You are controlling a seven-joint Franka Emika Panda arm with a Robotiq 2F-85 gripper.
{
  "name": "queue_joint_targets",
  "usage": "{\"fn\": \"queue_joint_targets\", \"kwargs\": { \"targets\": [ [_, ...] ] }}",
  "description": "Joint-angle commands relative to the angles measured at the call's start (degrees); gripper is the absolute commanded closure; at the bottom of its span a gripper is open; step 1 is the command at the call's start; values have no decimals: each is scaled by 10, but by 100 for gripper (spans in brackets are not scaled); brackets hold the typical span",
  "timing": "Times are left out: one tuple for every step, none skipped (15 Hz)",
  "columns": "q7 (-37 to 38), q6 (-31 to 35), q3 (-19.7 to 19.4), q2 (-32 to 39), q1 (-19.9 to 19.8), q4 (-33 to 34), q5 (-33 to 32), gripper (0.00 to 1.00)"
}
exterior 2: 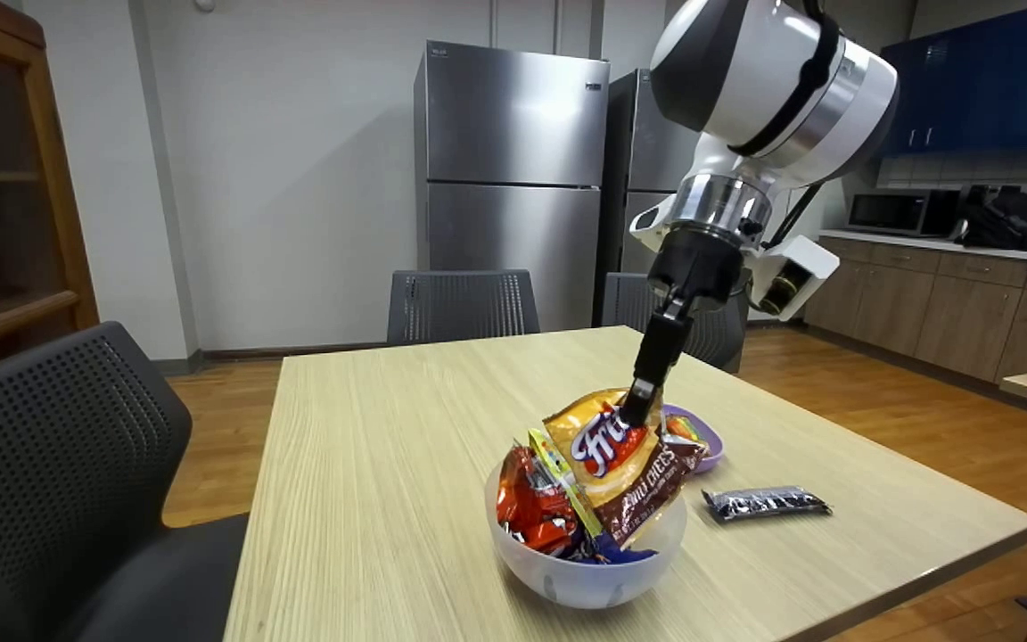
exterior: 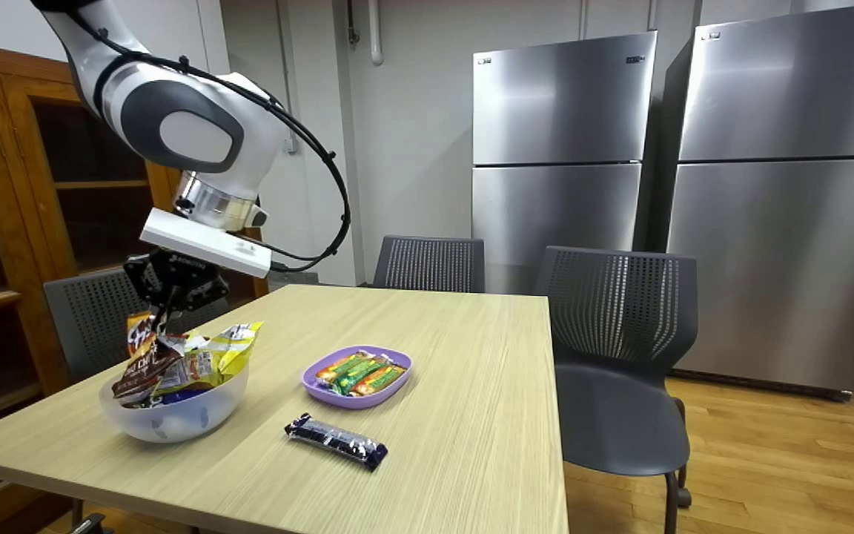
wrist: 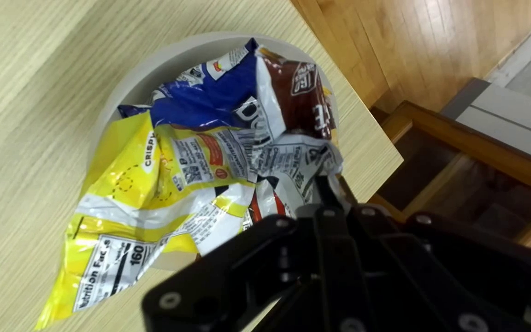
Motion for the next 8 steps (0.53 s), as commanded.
{"fn": "queue_joint_targets", "kwargs": {
  "targets": [
    [-17,25,10,12,3,0,25,100],
    [-19,32,12,17,3,1,30,100],
    [-20,37,14,22,3,3,34,100],
    [-22,39,15,26,2,4,39,100],
    [-26,41,15,29,1,5,43,100],
    [-28,45,16,31,0,5,46,100],
    [-31,48,17,33,0,6,49,100],
    [-31,51,17,36,0,7,51,100]
  ]
}}
